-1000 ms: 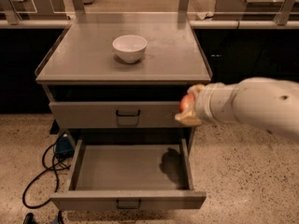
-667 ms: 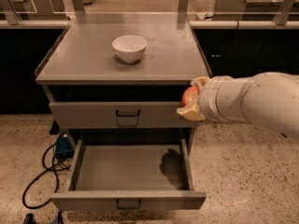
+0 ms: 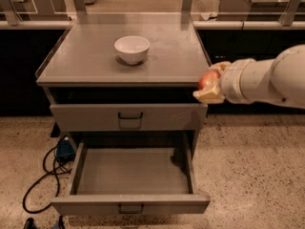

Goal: Pick apple from middle drawer and place on counter

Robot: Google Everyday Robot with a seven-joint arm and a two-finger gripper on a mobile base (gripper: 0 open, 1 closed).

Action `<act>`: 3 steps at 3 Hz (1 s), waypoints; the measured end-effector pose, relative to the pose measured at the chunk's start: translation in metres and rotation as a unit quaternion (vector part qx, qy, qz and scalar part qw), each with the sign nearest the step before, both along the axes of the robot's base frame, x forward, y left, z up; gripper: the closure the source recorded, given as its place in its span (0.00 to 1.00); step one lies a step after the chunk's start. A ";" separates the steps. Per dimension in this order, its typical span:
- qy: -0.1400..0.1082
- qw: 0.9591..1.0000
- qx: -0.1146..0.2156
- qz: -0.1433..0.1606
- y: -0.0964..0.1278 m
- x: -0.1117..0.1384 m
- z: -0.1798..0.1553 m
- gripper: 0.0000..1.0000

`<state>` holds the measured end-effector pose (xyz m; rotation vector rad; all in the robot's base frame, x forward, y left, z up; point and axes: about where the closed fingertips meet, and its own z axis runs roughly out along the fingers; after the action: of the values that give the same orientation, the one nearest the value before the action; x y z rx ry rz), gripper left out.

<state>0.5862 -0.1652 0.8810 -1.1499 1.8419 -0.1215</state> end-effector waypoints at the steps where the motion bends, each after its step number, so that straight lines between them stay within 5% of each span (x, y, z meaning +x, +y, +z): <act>1: -0.013 0.999 0.047 0.005 -0.027 0.034 0.015 1.00; 2: -0.033 0.992 0.124 0.013 -0.029 0.073 0.048 1.00; 3: -0.038 0.978 0.203 0.016 -0.022 0.123 0.077 1.00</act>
Offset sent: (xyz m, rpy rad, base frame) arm 0.1550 -0.0505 0.2154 0.5096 -0.3204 0.0215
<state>0.7091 -0.1868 0.9580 -0.8749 1.6798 0.2187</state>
